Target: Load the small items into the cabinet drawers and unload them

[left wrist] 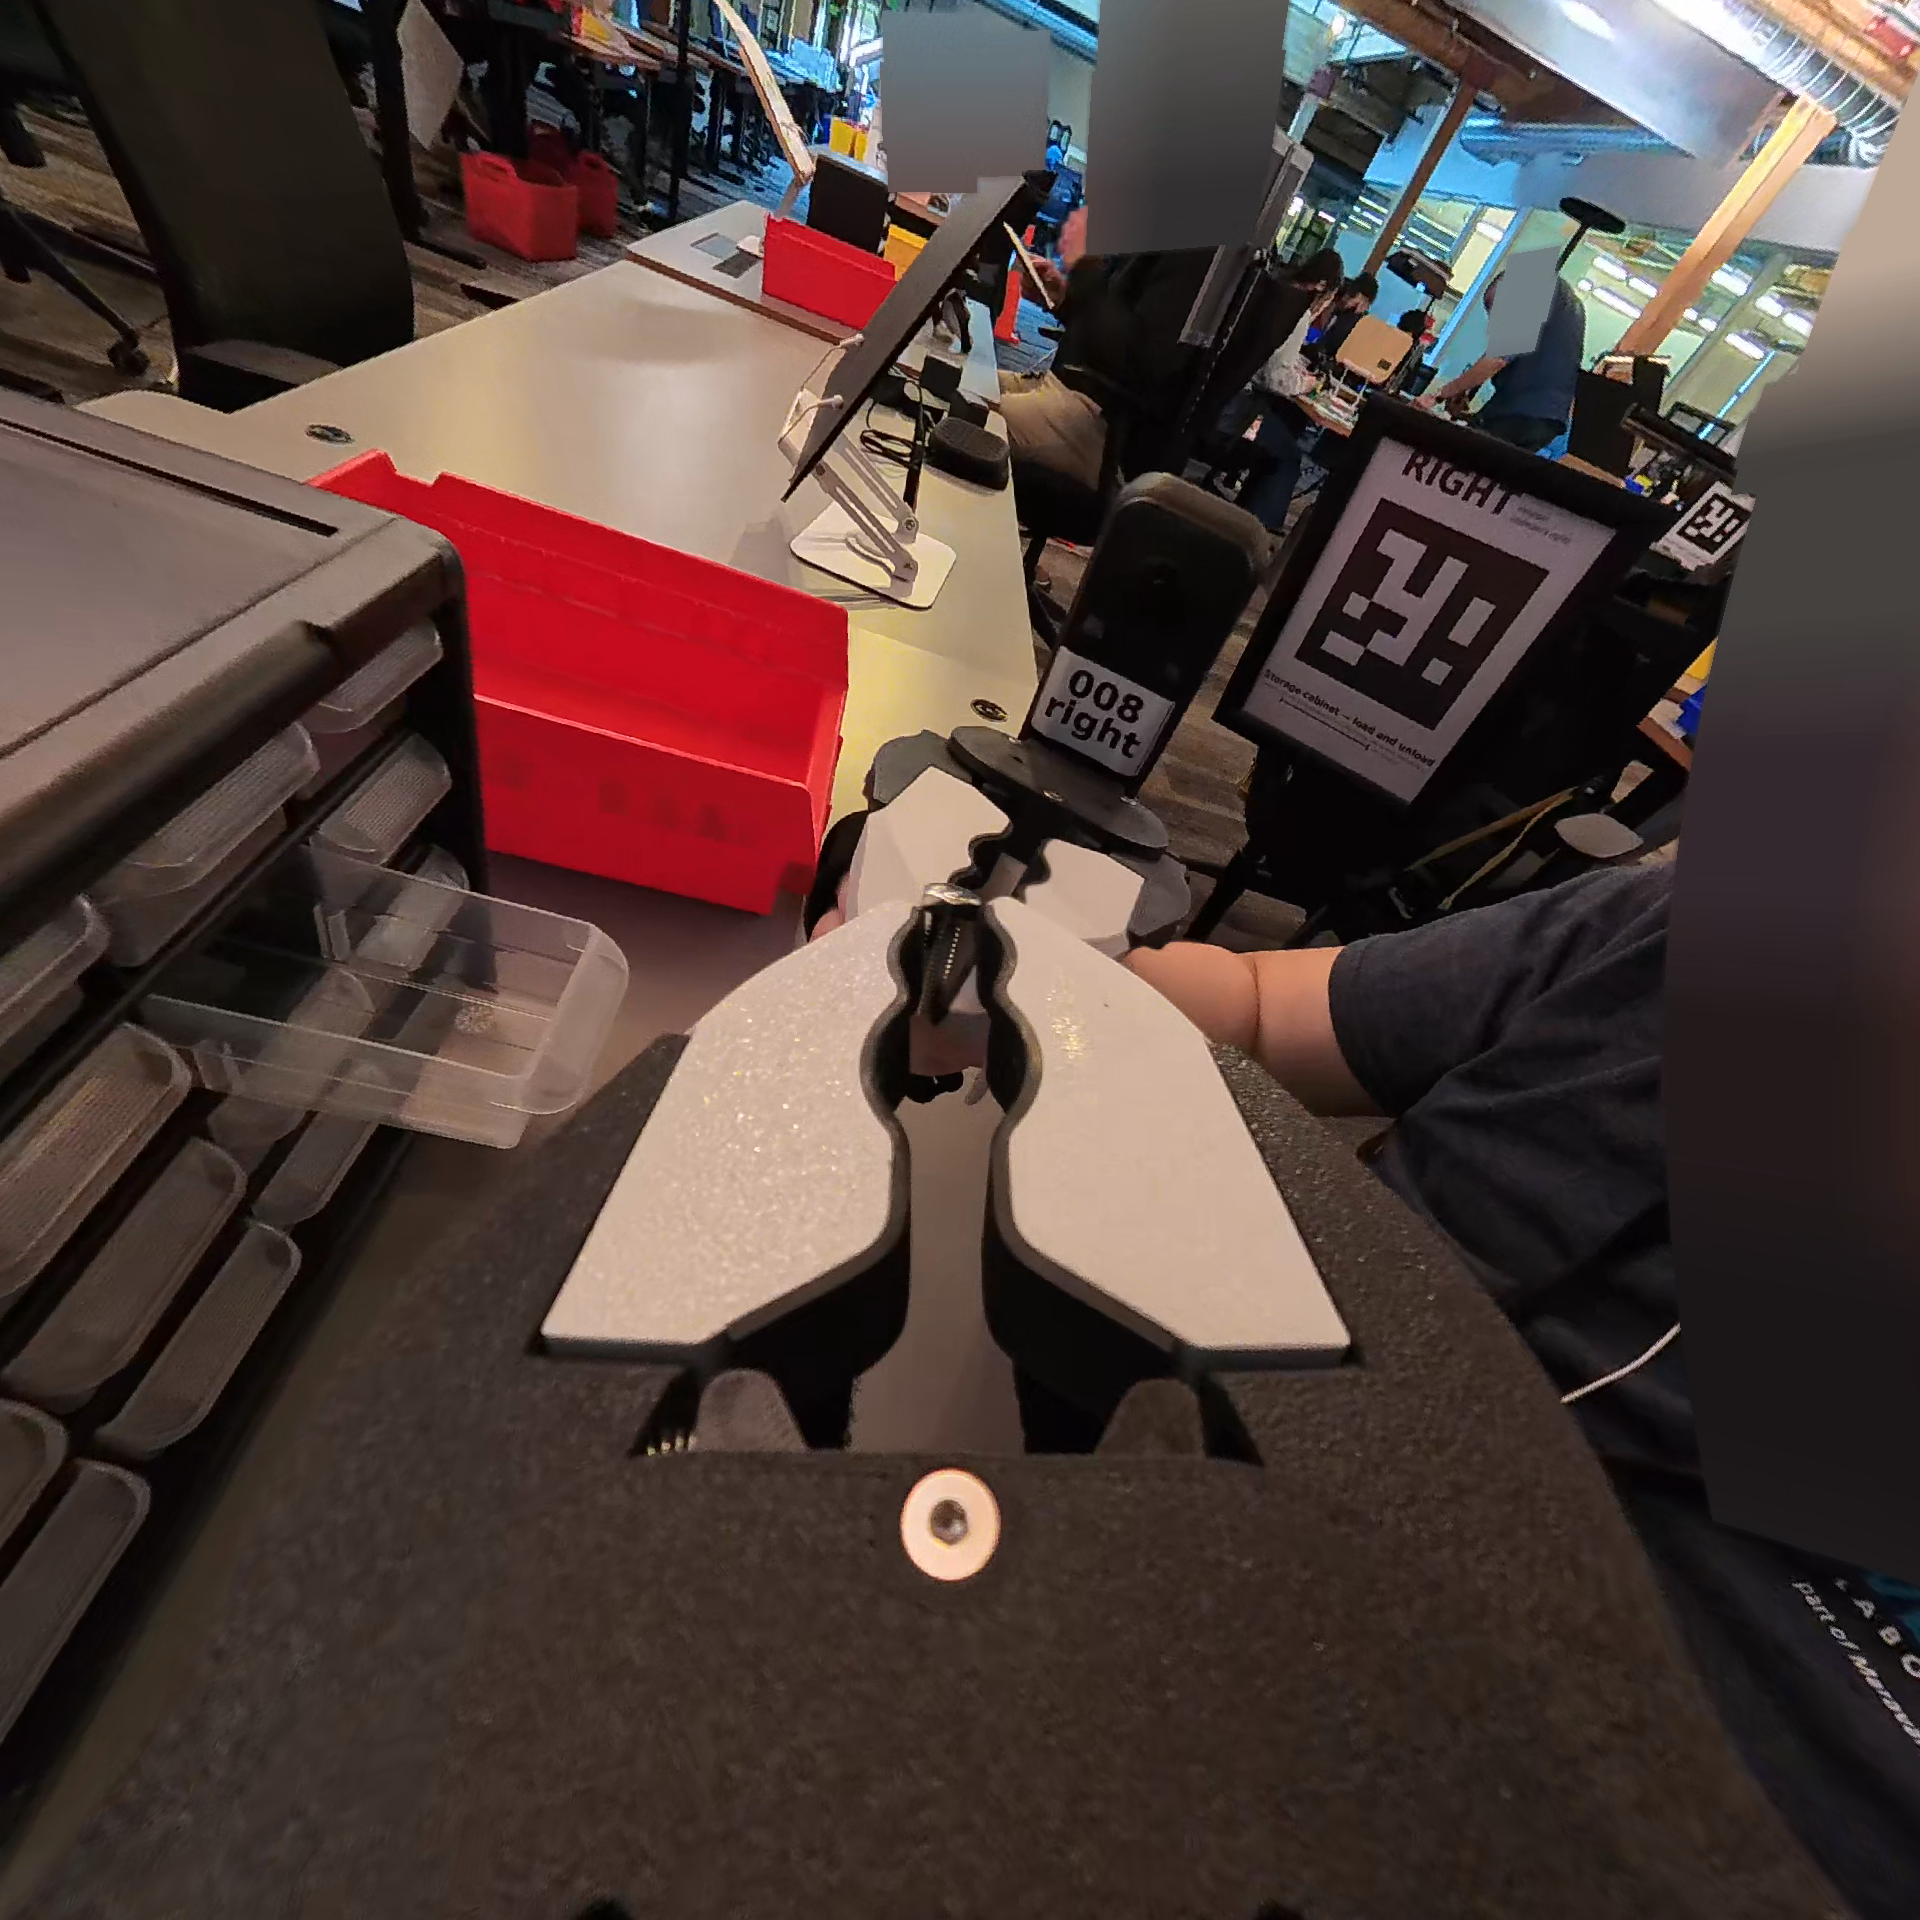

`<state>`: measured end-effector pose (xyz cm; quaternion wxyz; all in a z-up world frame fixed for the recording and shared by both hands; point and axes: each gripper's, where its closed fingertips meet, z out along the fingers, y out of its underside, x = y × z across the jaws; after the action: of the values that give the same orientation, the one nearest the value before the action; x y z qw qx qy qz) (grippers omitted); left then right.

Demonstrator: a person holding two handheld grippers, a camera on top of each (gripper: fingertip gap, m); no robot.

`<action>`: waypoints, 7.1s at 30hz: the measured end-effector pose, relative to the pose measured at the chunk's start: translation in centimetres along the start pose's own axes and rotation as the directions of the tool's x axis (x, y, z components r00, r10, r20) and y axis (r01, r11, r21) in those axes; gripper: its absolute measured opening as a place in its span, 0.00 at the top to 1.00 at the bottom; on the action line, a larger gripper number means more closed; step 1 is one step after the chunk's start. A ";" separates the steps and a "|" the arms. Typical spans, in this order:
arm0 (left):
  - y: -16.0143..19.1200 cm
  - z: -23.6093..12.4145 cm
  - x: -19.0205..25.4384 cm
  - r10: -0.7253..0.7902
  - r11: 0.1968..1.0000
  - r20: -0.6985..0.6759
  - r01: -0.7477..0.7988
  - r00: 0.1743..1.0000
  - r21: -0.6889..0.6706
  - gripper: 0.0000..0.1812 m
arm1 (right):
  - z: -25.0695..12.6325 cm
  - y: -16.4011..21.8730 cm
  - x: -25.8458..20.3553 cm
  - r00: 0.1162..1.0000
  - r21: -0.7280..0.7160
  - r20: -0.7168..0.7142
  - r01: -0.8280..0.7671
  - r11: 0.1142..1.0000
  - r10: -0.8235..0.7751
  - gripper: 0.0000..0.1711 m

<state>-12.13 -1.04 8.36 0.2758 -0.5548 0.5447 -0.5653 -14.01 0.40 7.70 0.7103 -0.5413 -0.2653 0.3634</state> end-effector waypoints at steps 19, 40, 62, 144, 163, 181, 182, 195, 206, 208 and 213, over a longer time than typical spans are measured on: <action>-8.2 -10.3 -5.3 0.292 0.930 0.662 -0.367 0.690 -0.026 0.93 | -4.5 1.0 10.2 0.960 -0.761 0.018 0.196 0.619 -0.281 0.96; -7.3 -14.0 -6.0 0.120 0.940 0.550 -0.273 0.827 0.205 0.95 | -3.9 9.6 11.8 0.899 -0.910 0.414 0.405 -0.090 -0.143 0.96; -7.5 -14.6 -5.9 0.115 0.935 0.561 -0.280 0.820 0.217 0.96 | -3.3 6.9 11.3 0.880 -0.908 0.399 0.418 0.022 -0.257 0.95; -7.6 -17.7 -6.5 0.067 0.925 0.611 -0.279 0.789 0.259 0.95 | -0.2 9.4 9.7 0.519 -0.556 -0.107 0.675 0.484 -0.848 0.99; -5.1 -24.1 -7.7 0.038 0.992 0.716 -0.110 0.697 0.055 0.93 | 0.5 14.3 6.5 0.841 -0.478 -0.066 0.445 0.757 -0.536 0.98; 3.9 -30.8 -5.6 -0.063 0.984 0.800 0.171 0.597 -0.050 0.95 | 3.0 13.7 12.7 0.270 -0.682 -0.006 0.703 0.201 -0.963 0.87; 4.1 -30.7 -5.5 -0.065 0.984 0.795 0.173 0.603 -0.051 0.95 | 2.9 13.8 13.0 0.255 -0.685 -0.001 0.704 0.186 -0.967 0.86; 5.4 -29.2 -5.4 -0.055 0.977 0.760 0.192 0.647 -0.092 0.95 | 2.9 14.2 13.6 0.089 -0.660 0.046 0.751 0.037 -0.995 0.93; 6.2 -28.8 -4.9 -0.078 0.975 0.752 0.208 0.655 -0.080 0.96 | 2.3 13.9 11.8 0.081 -0.641 0.052 0.767 0.029 -0.995 0.93; 6.3 -28.7 -4.8 -0.079 0.975 0.750 0.208 0.657 -0.079 0.96 | 2.1 13.8 11.1 0.085 -0.635 0.055 0.772 0.031 -0.995 0.93; 6.6 -28.4 -4.3 -0.079 0.975 0.743 0.207 0.664 -0.081 0.96 | 1.6 13.7 9.5 0.079 -0.617 0.062 0.787 0.024 -0.995 0.93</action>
<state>-39.41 10.07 6.84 0.3809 -0.7964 0.3852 -0.2689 -12.72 11.05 -5.14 0.6360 -0.4573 -0.4854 -0.3884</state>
